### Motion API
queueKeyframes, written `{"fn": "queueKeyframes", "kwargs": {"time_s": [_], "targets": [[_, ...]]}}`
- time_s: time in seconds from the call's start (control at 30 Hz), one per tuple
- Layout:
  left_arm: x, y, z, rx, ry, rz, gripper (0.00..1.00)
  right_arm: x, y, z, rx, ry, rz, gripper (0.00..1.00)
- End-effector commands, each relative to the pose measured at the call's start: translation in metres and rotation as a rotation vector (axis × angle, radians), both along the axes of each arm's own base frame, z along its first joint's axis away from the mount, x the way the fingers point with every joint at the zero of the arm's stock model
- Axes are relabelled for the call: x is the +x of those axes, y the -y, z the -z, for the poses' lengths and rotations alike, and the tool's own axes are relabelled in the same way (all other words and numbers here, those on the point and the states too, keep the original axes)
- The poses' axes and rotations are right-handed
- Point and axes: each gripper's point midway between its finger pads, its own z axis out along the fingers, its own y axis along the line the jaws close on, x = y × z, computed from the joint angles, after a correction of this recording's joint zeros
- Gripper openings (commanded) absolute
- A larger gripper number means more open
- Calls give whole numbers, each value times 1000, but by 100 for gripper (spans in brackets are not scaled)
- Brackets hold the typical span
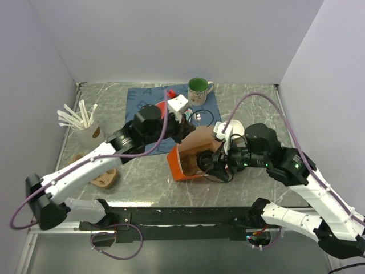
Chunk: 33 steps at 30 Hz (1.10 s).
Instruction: Pack the takeout coffee
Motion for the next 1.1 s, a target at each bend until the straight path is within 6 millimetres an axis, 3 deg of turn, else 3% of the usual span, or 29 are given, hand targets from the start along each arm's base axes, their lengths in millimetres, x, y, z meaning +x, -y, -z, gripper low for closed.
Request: {"fn": "queueKeyframes", "kwargs": {"time_s": [0.0, 0.13, 0.17, 0.33, 0.5, 0.53, 0.67, 1.0, 1.07], "targets": [[-13, -11, -45, -148, 59, -37, 1, 4, -6, -34, 181, 58, 64, 69], [-28, -11, -29, -113, 100, -23, 1, 24, -11, -45, 280, 42, 203, 67], [-32, -12, -28, -116, 108, -21, 1, 28, -12, -55, 318, 62, 218, 66], [-49, -17, -24, -140, 139, -26, 1, 47, -9, -62, 352, 64, 339, 65], [-64, -31, -32, -193, 195, -36, 1, 39, -13, -65, 409, 82, 288, 66], [-66, -32, -31, -191, 212, -23, 1, 39, -14, -55, 399, 69, 291, 66], [-75, -36, -44, -186, 246, 8, 1, 47, -5, -49, 424, 72, 375, 66], [-79, -51, -54, -121, 287, 3, 1, 52, 11, -90, 477, 185, 420, 66], [-77, -51, -53, -113, 296, -5, 1, 53, 11, -89, 475, 185, 423, 66]]}}
